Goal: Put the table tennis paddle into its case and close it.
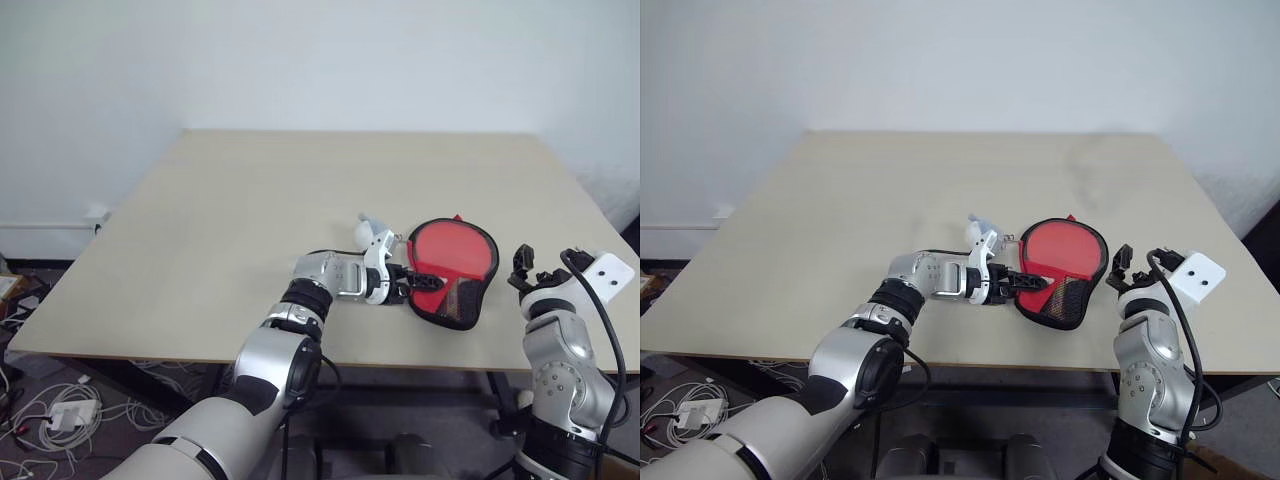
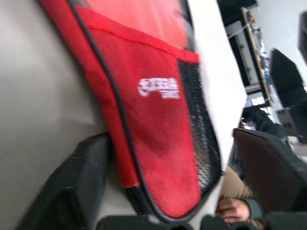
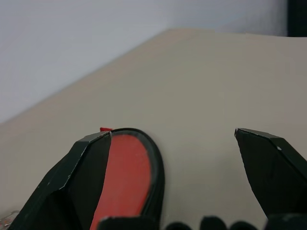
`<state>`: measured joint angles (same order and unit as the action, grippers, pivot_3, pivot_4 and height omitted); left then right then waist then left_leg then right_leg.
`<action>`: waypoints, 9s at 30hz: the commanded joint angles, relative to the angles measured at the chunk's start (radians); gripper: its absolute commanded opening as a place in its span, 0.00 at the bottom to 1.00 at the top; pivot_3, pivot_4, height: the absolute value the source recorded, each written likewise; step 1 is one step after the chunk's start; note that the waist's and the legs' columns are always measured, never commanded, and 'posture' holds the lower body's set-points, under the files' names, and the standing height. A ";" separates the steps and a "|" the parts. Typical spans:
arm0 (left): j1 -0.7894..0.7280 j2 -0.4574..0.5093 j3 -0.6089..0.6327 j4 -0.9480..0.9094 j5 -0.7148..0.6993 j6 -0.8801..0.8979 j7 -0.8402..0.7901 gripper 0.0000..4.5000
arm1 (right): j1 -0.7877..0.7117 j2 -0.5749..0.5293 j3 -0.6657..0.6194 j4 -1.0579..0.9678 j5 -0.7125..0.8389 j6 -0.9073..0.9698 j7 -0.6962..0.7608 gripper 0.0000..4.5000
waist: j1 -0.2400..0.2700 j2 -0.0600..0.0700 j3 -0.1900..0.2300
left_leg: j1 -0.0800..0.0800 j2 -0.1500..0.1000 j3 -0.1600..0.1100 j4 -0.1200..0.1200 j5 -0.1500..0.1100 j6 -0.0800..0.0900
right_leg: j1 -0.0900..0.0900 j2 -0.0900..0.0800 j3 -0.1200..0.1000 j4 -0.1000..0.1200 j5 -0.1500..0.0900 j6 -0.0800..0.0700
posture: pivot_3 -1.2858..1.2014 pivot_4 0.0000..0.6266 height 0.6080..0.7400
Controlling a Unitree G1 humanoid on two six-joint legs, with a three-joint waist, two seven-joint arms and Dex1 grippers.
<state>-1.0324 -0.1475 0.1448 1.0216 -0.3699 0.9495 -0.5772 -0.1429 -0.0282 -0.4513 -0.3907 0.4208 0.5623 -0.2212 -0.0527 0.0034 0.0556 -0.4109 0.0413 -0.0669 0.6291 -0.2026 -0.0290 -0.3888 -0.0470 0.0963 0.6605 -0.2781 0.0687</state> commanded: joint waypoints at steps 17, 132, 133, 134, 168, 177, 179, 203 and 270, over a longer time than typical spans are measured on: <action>-0.005 0.044 0.097 -0.154 -0.132 0.345 0.049 0.01 | -0.015 -0.019 0.026 -0.007 -0.025 -0.031 -0.006 1.00 | 0.000 0.000 0.000 | 0.000 0.000 0.000 0.000 0.000 0.000 | 0.000 0.000 0.000 0.000 0.000 0.000 | 0.52 0.00 1.00; 0.383 0.319 -0.697 -0.783 0.148 -0.234 -0.412 0.99 | -0.802 -0.195 0.596 1.082 -0.124 0.205 1.026 1.00 | -0.002 0.000 -0.001 | 0.001 0.000 0.000 0.001 0.001 -0.002 | 0.002 0.000 0.000 0.000 0.002 -0.001 | 0.52 0.00 1.00; 0.385 0.321 -0.695 -0.785 0.148 -0.230 -0.411 0.99 | -0.806 -0.190 0.595 1.092 -0.126 0.215 1.029 1.00 | -0.001 0.000 -0.001 | 0.001 0.000 0.000 0.001 0.001 -0.002 | 0.002 0.000 0.000 0.001 0.002 -0.002 | 0.52 0.00 1.00; 0.385 0.321 -0.693 -0.785 0.148 -0.229 -0.408 0.99 | -0.812 -0.186 0.599 1.108 -0.136 0.217 1.028 1.00 | -0.001 0.000 -0.001 | 0.001 0.000 0.000 0.001 0.002 -0.002 | 0.002 0.000 0.000 0.001 0.002 -0.002 | 0.52 0.00 1.00; 0.384 0.310 -0.668 -0.785 0.161 -0.053 -0.342 1.00 | -0.881 -0.115 0.261 1.325 -0.203 -0.196 0.438 0.13 | -0.034 0.001 -0.001 | 0.003 0.000 -0.002 0.001 0.002 -0.002 | 0.005 0.000 -0.001 0.001 0.004 -0.005 | 0.52 0.00 1.00; 0.371 0.339 -0.731 -0.794 0.210 -0.057 -0.336 1.00 | -0.790 -0.140 0.218 1.029 -0.149 -0.054 0.390 0.13 | -0.040 0.001 -0.001 | 0.015 -0.001 -0.002 -0.001 0.001 -0.002 | 0.016 0.000 -0.001 -0.001 0.001 0.001 | 0.52 0.00 1.00; 0.367 0.340 -0.736 -0.784 0.218 -0.054 -0.332 1.00 | -0.765 -0.145 0.192 0.952 -0.126 -0.009 0.366 0.13 | -0.040 0.001 -0.001 | 0.014 -0.001 -0.002 -0.001 0.001 -0.002 | 0.016 0.000 -0.001 -0.001 0.001 0.001 | 0.52 0.00 1.00; 0.374 0.325 -0.717 -0.763 0.207 -0.050 -0.314 1.00 | -0.356 -0.207 -0.011 0.394 0.000 0.280 0.114 0.13 | -0.036 0.001 -0.001 | 0.015 -0.001 -0.001 -0.001 0.001 -0.001 | 0.016 -0.001 0.000 -0.001 0.000 0.001 | 0.52 0.00 1.00; 0.336 0.263 -0.737 -0.665 0.213 -0.100 -0.351 1.00 | 0.974 -0.393 0.074 -0.478 0.429 0.479 0.549 0.13 | 0.036 -0.013 -0.020 | 0.014 0.000 0.000 0.001 -0.025 0.003 | 0.021 -0.003 -0.003 -0.019 -0.018 0.001 | 0.52 0.00 1.00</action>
<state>-0.7191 0.0975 -0.5627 0.2852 -0.2009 0.8144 -0.9483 0.7848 -0.4073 -0.4084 -0.8811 0.8540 1.0250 0.2962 -0.0165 -0.0092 0.0352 -0.3970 0.0417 -0.0673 0.6298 -0.2273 -0.0262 -0.3675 -0.0503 0.0930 0.6418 -0.2961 0.0691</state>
